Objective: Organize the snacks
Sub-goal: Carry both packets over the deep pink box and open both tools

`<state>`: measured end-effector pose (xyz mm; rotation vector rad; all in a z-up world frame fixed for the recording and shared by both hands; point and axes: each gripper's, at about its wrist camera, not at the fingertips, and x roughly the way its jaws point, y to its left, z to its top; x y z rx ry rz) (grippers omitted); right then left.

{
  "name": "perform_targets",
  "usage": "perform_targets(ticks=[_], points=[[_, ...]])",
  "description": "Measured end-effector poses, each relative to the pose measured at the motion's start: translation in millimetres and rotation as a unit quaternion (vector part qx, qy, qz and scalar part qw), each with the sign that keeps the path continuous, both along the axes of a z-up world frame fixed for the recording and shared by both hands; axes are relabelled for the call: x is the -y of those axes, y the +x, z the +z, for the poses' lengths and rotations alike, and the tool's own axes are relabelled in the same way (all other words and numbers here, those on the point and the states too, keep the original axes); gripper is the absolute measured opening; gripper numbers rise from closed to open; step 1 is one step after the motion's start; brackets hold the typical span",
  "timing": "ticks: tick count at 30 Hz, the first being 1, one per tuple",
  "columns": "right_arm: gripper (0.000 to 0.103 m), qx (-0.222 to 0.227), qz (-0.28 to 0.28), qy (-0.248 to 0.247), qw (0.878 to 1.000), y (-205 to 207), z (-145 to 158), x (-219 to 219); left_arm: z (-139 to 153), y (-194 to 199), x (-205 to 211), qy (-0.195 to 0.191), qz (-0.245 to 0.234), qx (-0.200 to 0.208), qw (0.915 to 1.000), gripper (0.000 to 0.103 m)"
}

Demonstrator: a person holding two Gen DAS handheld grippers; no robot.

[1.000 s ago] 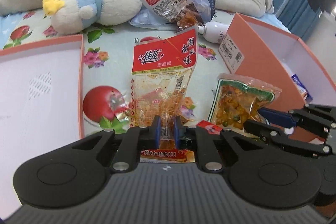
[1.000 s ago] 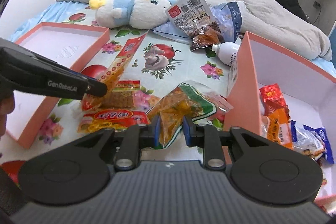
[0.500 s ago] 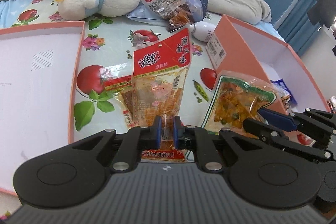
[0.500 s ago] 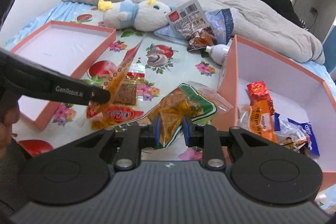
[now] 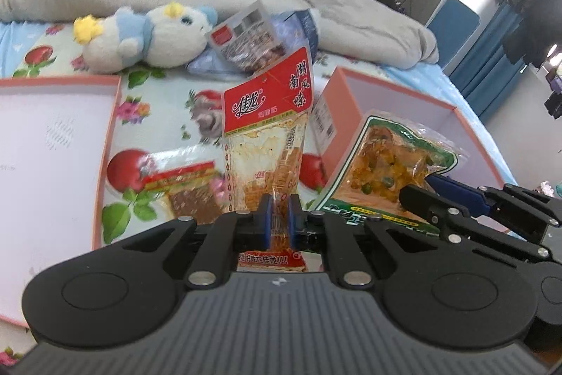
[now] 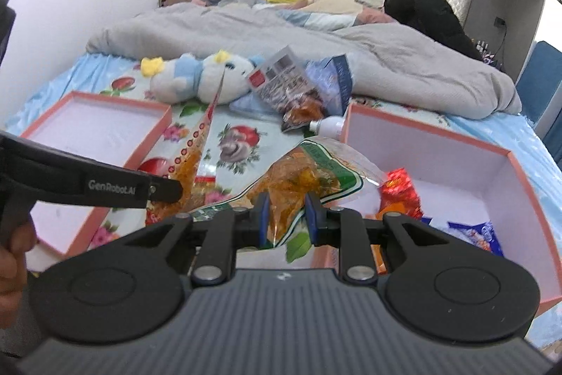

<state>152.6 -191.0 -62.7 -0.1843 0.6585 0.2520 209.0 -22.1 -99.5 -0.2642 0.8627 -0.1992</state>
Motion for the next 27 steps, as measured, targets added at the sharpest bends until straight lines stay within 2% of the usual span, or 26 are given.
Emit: perform_targets(ticks=[7, 21, 27], points=[[0.024, 0.034, -0.014, -0.003, 0.999, 11.3, 33.4, 16.7, 41.6, 16.3, 15.5, -0.013, -0.004, 0.029, 0.9995, 0.01], [0.024, 0.091, -0.079, 0.015, 0.993, 48.0, 79.9, 67.2, 119.0, 69.5, 69.5, -0.019, -0.061, 0.085, 0.9944, 0.01], [0.024, 0.101, -0.112, 0.018, 0.988, 51.8, 84.8, 102.5, 133.3, 84.6, 112.1, -0.013, -0.094, 0.096, 0.9908, 0.01]])
